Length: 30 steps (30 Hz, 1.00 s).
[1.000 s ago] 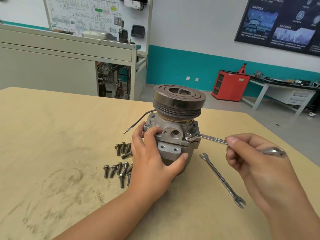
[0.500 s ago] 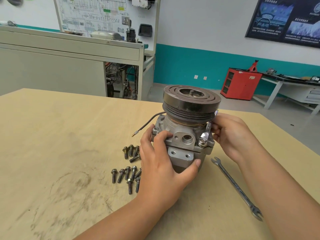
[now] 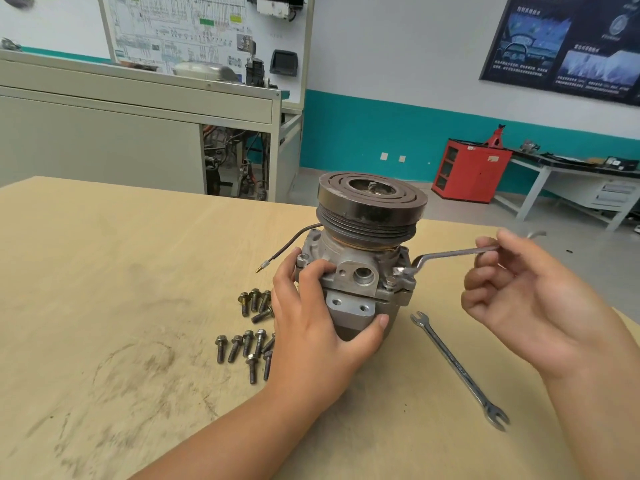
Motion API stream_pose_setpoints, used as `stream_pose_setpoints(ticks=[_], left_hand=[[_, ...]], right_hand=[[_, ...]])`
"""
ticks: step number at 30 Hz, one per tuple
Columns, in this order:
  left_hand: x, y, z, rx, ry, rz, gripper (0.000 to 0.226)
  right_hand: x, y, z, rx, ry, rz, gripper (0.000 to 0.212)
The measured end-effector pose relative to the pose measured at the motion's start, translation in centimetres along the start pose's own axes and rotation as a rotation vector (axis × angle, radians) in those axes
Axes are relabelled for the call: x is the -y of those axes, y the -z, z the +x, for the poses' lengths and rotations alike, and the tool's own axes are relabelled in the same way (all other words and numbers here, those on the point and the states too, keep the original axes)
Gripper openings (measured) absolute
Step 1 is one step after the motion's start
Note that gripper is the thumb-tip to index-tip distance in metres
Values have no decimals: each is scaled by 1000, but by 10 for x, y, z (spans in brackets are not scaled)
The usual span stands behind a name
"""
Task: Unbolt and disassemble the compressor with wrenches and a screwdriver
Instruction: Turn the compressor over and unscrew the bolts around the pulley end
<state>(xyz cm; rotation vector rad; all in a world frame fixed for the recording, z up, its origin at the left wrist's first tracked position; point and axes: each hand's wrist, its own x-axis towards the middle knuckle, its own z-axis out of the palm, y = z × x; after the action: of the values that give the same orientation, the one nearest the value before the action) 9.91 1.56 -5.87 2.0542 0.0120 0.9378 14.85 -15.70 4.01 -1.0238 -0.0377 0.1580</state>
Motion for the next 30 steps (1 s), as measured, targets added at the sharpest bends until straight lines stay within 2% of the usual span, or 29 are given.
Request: stream_pose_setpoints(ticks=[2, 3, 6, 8, 10, 12, 14, 18, 30], left_hand=[[0, 1, 0, 7, 6, 3, 65], [0, 1, 0, 9, 8, 5, 65], [0, 1, 0, 18, 19, 10, 65], [-1, 1, 0, 17, 28, 14, 66], [-1, 1, 0, 15, 25, 16, 66], [-1, 2, 0, 18, 21, 16, 66], [-2, 3, 1, 30, 33, 3, 65], [-2, 3, 1, 39, 50, -12, 65], [-3, 3, 2, 18, 58, -10, 64]], right_hand=[[-6, 2, -20, -8, 164, 5, 19], [-13, 3, -30, -30, 297, -70, 19], [-36, -1, -51, -135, 793, -454, 13], [-48, -5, -58, -122, 1071, -684, 15], [-56, -7, -61, -87, 1266, -885, 16], [-61, -9, -61, -73, 1405, -1036, 25], [-63, -13, -62, -53, 1477, -1114, 24], [-62, -17, -67, 14, 1486, -1254, 23], [-60, -30, -82, -142, 1407, -1390, 21]])
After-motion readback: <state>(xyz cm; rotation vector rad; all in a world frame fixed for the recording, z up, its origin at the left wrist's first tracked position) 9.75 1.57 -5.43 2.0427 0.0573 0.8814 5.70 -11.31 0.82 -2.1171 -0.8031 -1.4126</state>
